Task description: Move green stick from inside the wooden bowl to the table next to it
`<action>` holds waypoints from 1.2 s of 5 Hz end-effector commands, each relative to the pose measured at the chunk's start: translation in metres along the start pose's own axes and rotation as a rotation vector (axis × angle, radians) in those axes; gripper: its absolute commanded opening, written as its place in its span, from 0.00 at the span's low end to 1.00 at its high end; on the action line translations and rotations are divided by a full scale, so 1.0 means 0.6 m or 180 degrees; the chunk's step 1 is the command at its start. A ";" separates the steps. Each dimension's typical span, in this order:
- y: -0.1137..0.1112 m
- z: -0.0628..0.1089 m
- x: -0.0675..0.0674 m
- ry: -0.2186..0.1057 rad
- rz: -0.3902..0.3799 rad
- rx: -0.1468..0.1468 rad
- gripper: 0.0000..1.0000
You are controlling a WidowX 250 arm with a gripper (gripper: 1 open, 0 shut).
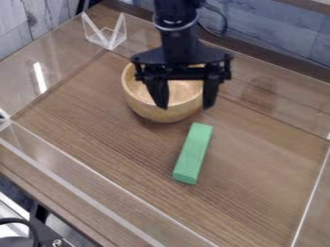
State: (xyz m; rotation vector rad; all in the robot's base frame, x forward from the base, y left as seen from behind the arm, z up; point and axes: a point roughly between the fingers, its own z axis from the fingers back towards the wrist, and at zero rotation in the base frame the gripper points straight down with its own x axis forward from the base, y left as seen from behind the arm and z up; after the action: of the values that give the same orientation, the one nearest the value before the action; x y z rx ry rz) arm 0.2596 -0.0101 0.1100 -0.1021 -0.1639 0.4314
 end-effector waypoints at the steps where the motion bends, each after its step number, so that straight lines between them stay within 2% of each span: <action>1: 0.008 0.021 0.025 -0.0227 0.0045 -0.0050 1.00; 3: -0.013 -0.020 -0.007 -0.0107 0.0255 0.0111 1.00; 4: -0.006 -0.014 -0.007 -0.0121 0.0248 0.0102 1.00; 5: 0.000 0.007 -0.007 -0.0097 0.0014 0.0034 1.00; 6: 0.016 -0.001 -0.011 -0.0079 -0.0046 0.0034 1.00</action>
State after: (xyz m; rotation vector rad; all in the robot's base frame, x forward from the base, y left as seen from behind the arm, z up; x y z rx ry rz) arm 0.2472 -0.0054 0.0967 -0.0775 -0.1440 0.4228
